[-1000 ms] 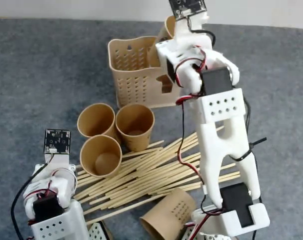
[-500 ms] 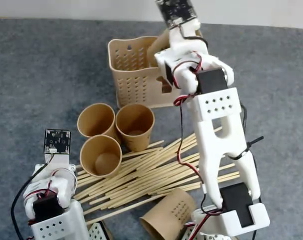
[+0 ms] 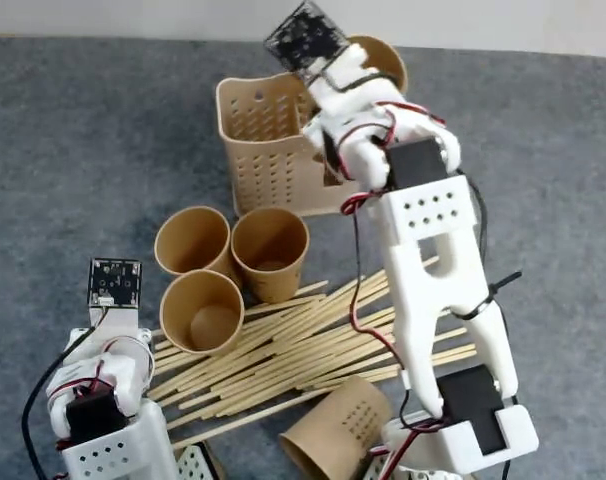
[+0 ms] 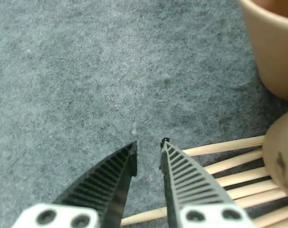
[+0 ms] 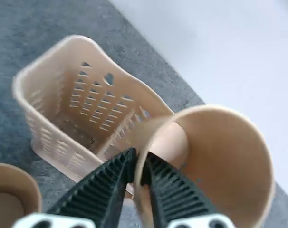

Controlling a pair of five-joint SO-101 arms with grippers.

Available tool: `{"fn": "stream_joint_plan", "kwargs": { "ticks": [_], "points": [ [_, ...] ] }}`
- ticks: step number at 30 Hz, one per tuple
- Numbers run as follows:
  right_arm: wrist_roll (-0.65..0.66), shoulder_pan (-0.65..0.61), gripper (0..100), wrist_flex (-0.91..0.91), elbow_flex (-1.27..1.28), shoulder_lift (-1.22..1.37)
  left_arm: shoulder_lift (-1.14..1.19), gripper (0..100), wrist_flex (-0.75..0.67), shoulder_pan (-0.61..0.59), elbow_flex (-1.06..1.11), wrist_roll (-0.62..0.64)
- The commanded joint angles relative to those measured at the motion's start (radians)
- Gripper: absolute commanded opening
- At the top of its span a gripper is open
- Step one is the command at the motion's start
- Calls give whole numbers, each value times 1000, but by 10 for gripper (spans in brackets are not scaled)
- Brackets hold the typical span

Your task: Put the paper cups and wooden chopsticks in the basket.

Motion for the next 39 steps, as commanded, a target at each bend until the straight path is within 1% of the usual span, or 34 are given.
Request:
{"fn": "stream_joint_plan", "kwargs": {
  "ticks": [1,4,6,10,16,19,24,30,35,39],
  "points": [
    [26,-42,67,-28,-19,-62,-15,102,-11,-13,-8,-5],
    [18,-42,178,-28,-18,-62,-15,102,-11,-13,-8,-5],
    [17,-42,210,-30,-18,-62,-15,102,-11,-13,-8,-5],
    [15,-42,209,-31,-22,-62,-15,102,-11,-13,-8,-5],
    [-92,-42,209,-12,-25,-94,-15,102,-11,-13,-8,-5],
    [-126,-50,188,56,-25,-131,-15,102,-11,-13,-8,-5],
    [-169,-97,163,205,-25,-185,-15,102,-11,-13,-8,-5],
    [-311,-142,159,374,-22,-196,-15,102,-11,-13,-8,-5],
    [-445,-159,163,452,-18,-196,-15,102,-11,-13,-8,-5],
    [-505,-193,163,510,-16,-189,-15,102,-11,-13,-8,-5]
  ]
}}
